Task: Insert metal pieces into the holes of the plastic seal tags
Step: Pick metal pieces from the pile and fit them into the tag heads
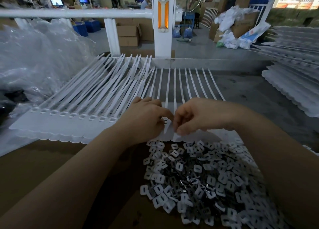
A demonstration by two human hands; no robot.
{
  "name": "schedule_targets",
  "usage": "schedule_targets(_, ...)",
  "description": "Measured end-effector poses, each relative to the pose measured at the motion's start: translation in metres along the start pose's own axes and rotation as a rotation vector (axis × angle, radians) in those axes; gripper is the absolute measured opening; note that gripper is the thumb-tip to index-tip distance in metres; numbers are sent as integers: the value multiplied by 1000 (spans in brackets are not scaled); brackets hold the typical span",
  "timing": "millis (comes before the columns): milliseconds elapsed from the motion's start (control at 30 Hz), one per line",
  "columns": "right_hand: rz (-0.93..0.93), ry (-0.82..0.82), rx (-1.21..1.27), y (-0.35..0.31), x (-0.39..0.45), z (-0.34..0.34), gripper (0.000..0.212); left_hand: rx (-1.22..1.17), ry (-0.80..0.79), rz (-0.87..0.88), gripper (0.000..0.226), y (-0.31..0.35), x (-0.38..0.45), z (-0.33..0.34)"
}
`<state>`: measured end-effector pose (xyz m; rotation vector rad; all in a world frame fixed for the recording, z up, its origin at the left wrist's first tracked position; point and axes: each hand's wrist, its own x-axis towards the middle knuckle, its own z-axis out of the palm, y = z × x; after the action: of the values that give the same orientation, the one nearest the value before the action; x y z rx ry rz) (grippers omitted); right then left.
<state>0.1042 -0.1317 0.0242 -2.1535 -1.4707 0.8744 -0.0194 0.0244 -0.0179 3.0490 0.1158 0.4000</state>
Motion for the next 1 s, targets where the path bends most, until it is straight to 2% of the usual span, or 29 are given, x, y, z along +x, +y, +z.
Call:
schedule_targets(100,-111,-177,-28,-11,-4,6,10,-35,7,-55,37,-4,1,-3)
schedule_targets(200,-169,-215,-96,-19,-2,13,16,-68,8,-87,39,-5,1,-3)
schedule_targets(433,-117,-305,-186,-25,-1,17,32,-248,19,-165,55,-3,3,-1)
schedule_targets(700,-156,-355,-177,-30,-4,19,22,-330,56,-169,54,-5,3,4)
schedule_targets(1000,-154,-350,-184,-34,-3,25,16,-294,56,-148,46,-5,2,6)
